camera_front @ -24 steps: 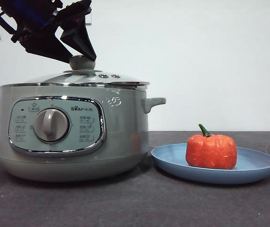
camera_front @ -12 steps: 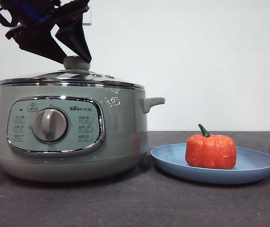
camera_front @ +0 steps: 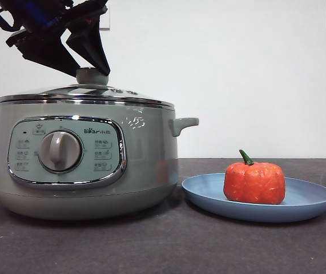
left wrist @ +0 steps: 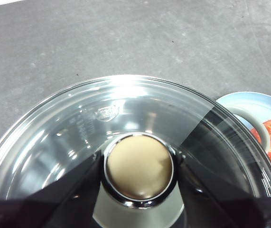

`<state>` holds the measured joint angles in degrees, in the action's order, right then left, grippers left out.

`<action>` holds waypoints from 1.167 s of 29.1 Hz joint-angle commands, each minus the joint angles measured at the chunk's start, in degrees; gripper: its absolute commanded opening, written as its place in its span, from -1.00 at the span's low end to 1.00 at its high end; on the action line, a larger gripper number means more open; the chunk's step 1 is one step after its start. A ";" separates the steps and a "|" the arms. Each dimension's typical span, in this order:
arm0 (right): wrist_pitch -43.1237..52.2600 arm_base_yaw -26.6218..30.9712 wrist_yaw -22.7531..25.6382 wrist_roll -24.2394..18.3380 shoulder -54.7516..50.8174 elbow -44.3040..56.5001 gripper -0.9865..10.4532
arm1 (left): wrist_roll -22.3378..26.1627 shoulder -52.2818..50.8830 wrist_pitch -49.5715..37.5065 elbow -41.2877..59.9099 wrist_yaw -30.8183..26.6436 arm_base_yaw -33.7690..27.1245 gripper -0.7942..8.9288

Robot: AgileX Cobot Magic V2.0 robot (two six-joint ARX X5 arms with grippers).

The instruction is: Take the pumpkin out from the steamer,put the pumpkin in the blue plate,close the lid

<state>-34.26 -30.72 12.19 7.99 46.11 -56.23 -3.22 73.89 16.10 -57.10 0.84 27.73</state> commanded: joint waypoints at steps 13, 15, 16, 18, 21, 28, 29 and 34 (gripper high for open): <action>-0.57 -0.04 -0.20 0.48 0.00 0.44 0.04 | 0.44 -4.20 7.98 -1.88 -0.83 0.04 -0.07; -0.74 -0.04 -0.11 0.28 0.00 0.44 -0.08 | 0.44 -6.43 11.13 -2.93 -0.79 0.04 -0.18; -0.79 -0.04 -0.11 -0.09 0.00 0.44 -0.23 | 0.48 -7.80 12.57 -3.19 -0.79 0.07 -0.36; -0.81 -0.04 -0.13 -0.63 -0.07 0.44 -0.56 | 1.86 -10.84 14.93 -3.19 -0.61 0.07 -0.80; -0.90 -0.04 -0.04 -1.68 -0.07 0.72 -0.86 | 3.54 -15.28 18.78 -3.19 -1.18 0.07 -0.85; 8.59 -0.11 0.15 -2.08 -4.02 10.36 -0.86 | 4.94 -27.06 20.76 2.43 -6.84 0.09 -0.85; 11.06 -0.13 0.13 -2.08 -5.25 12.55 -0.86 | 4.94 -29.05 20.26 4.09 -6.84 0.07 -0.85; 20.59 -0.20 -0.02 -1.77 -11.78 22.67 -0.86 | 4.74 -40.87 16.46 14.84 -6.80 0.07 -0.85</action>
<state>-14.79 -30.79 12.03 6.20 35.00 -35.38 1.04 35.03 33.52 -44.29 -5.85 27.70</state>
